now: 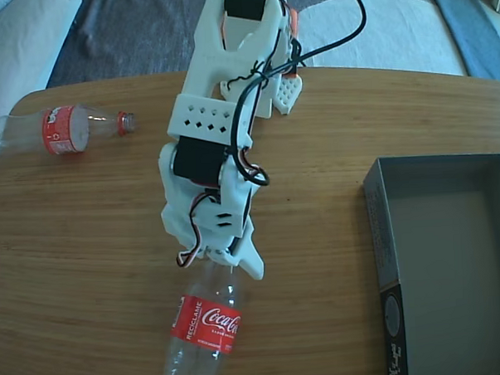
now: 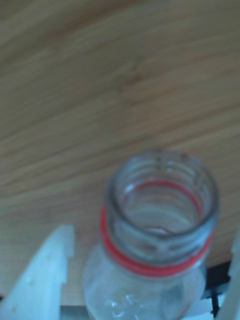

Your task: Grasp the bottles and put them in the box.

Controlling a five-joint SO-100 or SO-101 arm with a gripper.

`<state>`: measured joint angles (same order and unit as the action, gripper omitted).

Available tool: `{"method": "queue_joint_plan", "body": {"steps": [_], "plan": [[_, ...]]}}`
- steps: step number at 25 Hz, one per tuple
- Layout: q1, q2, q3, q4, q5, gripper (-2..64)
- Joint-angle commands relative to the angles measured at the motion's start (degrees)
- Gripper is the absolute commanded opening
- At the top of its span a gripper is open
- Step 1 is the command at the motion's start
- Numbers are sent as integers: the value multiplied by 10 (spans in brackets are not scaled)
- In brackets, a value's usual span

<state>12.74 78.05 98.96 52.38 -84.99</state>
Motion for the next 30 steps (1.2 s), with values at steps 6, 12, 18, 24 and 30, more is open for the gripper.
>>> {"method": "queue_joint_plan", "body": {"steps": [6,12,18,24,30], "plan": [[-6,-21,-56,-3,-4,420],[-8,-22,-47,3,-1,420],[-8,-14,-22,5,3,420],[-7,-12,-16,5,4,391],[-6,-12,-16,5,5,287]]}}
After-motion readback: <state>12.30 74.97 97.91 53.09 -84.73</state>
